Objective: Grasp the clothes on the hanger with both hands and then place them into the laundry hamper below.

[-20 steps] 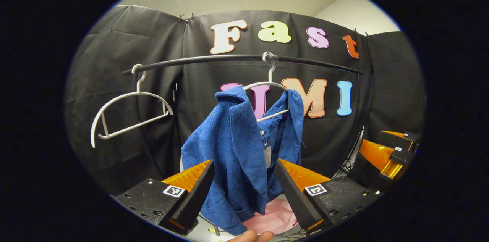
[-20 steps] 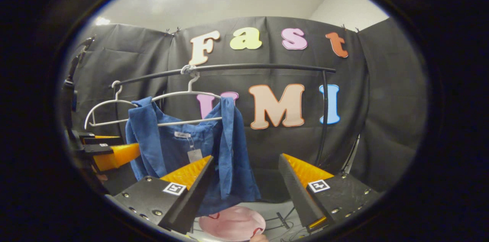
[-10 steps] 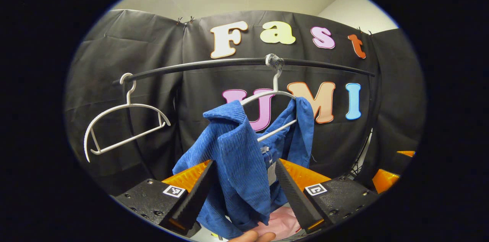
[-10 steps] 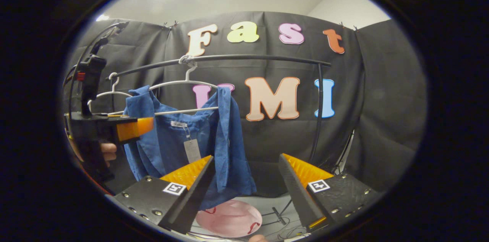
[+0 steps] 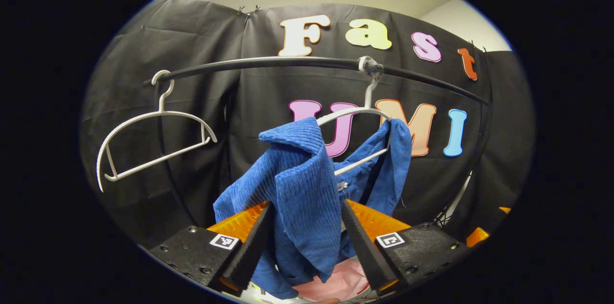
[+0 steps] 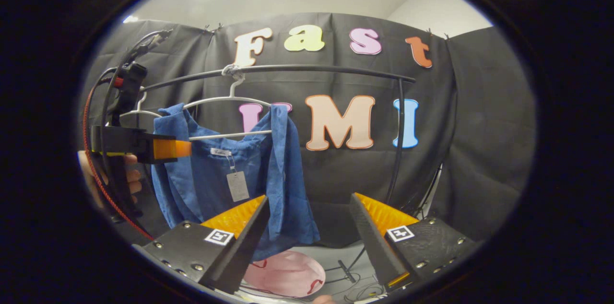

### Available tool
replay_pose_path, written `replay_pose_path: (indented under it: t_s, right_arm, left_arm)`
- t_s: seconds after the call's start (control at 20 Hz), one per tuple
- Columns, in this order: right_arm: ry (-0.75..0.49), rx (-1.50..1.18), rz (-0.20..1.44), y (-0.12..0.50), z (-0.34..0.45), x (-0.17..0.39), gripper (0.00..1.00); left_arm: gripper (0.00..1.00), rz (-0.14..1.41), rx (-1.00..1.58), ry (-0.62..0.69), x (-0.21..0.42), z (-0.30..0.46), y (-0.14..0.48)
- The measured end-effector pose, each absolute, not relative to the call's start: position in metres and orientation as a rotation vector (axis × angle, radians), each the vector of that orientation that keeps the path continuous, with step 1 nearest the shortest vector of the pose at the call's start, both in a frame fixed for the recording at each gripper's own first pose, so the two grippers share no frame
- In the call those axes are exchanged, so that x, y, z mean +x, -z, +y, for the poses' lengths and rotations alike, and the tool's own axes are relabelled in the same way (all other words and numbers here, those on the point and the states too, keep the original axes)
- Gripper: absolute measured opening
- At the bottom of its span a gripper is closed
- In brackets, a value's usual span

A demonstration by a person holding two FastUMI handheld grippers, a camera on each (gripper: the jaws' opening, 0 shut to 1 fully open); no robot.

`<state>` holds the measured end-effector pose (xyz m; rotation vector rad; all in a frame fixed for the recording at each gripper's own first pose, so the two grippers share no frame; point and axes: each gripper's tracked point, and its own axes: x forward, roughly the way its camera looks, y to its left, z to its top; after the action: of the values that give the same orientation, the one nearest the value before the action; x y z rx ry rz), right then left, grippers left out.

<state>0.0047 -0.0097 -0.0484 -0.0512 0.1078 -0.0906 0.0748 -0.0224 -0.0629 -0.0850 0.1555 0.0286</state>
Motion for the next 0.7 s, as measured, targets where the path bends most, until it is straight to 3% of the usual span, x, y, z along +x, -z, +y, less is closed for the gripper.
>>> replay_pose_path:
  t_s: [0.1,0.25,0.35,0.4,0.7]
  right_arm:
    - [0.105,-0.064,0.110,0.045,-0.011,0.005,1.00]
    - [0.120,-0.083,0.102,0.040,-0.010,0.009,1.00]
    - [0.127,-0.086,0.112,0.043,-0.010,0.009,1.00]
    - [0.131,-0.083,0.115,0.042,-0.010,0.008,1.00]
    - [0.165,-0.069,0.089,0.037,-0.007,0.014,1.00]
  left_arm:
    - [0.66,0.154,-0.043,-0.070,0.078,-0.007,0.068]
    - [0.33,0.157,-0.051,-0.021,0.083,-0.008,0.072]
    - [0.23,0.174,-0.071,0.031,0.084,-0.010,0.076]
    - [0.09,0.179,-0.085,0.054,0.084,-0.008,0.077]
    - [0.04,0.146,-0.052,0.217,0.074,-0.018,0.071]
